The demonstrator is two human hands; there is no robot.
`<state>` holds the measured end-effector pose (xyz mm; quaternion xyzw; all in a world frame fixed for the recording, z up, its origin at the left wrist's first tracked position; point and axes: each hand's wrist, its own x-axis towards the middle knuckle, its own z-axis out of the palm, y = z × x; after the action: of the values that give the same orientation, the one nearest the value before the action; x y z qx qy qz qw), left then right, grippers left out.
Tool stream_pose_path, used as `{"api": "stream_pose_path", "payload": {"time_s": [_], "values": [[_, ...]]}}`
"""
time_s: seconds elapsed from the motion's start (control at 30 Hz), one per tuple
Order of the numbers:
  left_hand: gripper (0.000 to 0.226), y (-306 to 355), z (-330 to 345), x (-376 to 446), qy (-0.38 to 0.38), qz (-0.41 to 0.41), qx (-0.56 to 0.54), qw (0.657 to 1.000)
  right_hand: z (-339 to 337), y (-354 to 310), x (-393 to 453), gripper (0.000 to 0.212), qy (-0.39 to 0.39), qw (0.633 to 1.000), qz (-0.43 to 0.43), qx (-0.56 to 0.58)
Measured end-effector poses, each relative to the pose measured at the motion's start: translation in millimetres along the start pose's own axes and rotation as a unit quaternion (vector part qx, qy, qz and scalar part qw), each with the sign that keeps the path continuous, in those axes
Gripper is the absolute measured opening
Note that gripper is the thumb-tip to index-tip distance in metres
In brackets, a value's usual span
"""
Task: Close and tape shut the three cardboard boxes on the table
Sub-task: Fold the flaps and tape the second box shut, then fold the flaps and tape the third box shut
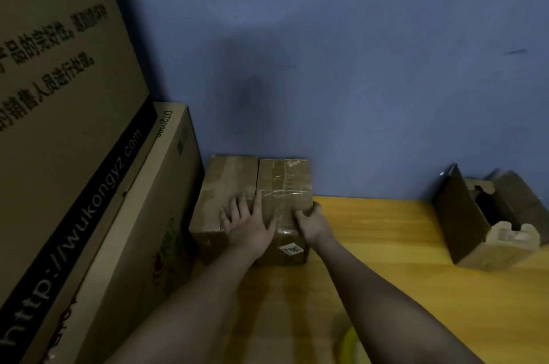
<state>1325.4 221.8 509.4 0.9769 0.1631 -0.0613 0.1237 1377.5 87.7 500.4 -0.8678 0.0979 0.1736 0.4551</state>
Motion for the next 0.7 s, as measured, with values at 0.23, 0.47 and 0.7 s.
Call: {"api": "stream_pose_path", "payload": {"time_s": [0.23,0.47,0.7], "values": [[0.065,-9,-3,-1,-0.020,0.035,0.064,0.997,3,3,3,0.049,0.043,0.997,-0.015,-0.067],[0.066,1,-11,3,-0.036,0.051,0.112,0.992,8,-2,7,0.055,0.028,0.999,-0.004,-0.046],[0.056,18,-27,-2,0.013,0.036,0.006,0.999,-23,5,-2,0.054,0.053,0.994,-0.023,-0.096]]}}
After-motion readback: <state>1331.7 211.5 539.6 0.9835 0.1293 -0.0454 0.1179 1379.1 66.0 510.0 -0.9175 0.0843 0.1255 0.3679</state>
